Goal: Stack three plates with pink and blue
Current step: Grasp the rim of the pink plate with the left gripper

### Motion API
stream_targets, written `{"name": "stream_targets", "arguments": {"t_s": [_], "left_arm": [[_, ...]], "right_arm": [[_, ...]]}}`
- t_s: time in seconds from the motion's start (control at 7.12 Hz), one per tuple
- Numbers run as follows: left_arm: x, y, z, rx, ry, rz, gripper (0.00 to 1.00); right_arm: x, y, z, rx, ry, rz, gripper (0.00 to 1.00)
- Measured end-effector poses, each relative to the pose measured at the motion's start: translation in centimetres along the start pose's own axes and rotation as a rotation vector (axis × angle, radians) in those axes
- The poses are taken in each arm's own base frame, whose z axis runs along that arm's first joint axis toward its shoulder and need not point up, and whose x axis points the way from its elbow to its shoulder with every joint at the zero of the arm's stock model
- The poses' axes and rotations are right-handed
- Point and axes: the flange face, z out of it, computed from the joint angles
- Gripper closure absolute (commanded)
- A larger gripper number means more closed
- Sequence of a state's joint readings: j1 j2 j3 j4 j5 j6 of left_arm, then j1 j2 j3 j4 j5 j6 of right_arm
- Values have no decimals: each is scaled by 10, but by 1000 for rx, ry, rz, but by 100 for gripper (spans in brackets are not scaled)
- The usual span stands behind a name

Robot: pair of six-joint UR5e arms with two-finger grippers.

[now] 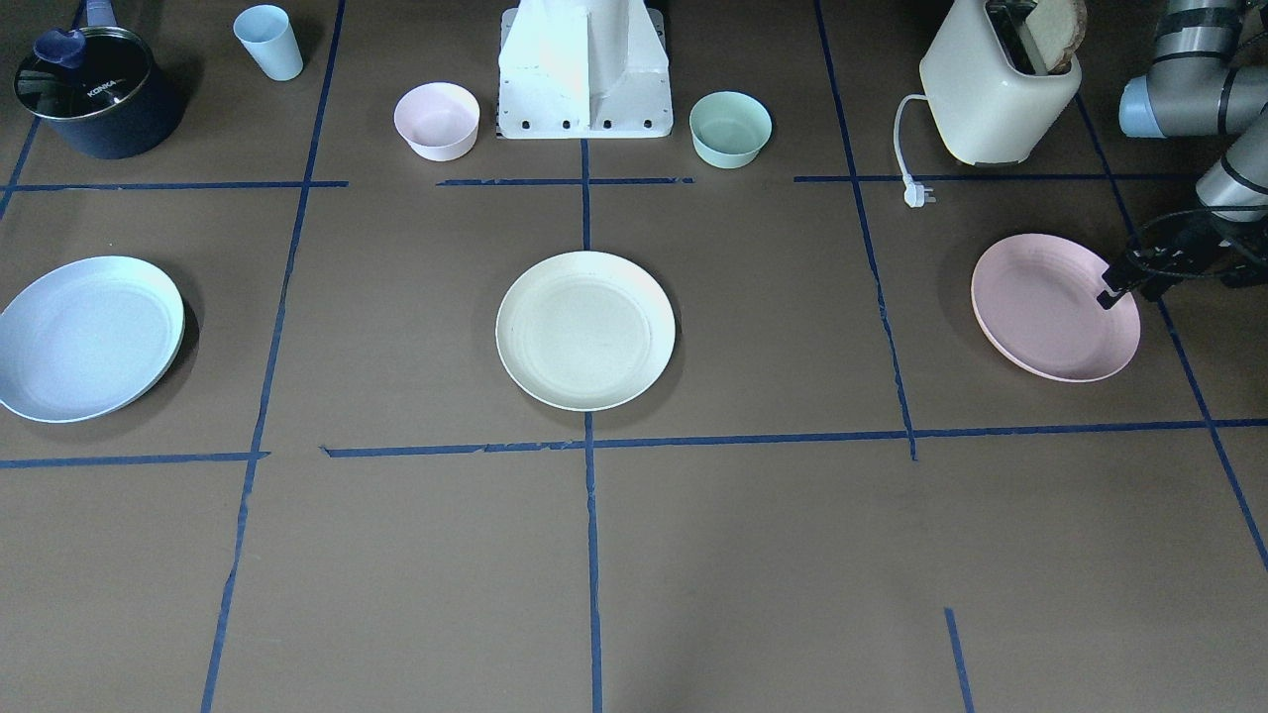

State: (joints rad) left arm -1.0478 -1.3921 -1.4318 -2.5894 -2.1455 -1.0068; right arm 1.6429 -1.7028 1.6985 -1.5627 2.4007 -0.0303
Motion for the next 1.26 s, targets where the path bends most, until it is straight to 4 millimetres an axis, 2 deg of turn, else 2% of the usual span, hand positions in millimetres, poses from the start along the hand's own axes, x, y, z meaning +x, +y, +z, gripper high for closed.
{"name": "stream_targets", "arguments": {"t_s": [0.28,0.56,0.7,0.98,1.12,1.26], "left_arm": [[2,0,0,-4,5,9,100],[4,3,-3,-31,25,8,100],[6,4,-11,-78,70,-1,100],[5,-11,-50,-134,187,-48,100],[24,-23,-69,-144,213,-64,100],[69,-46,-93,-150,215,-81,100]], "right_arm": [[-1,0,-1,2,1,-1,0],[-2,-1,-2,4,1,-3,0],[-2,-2,-2,5,1,-5,0],[-2,-2,-3,6,0,-4,0],[-4,-4,-4,8,-1,-6,0],[-9,-8,-8,17,-2,-15,0]]}}
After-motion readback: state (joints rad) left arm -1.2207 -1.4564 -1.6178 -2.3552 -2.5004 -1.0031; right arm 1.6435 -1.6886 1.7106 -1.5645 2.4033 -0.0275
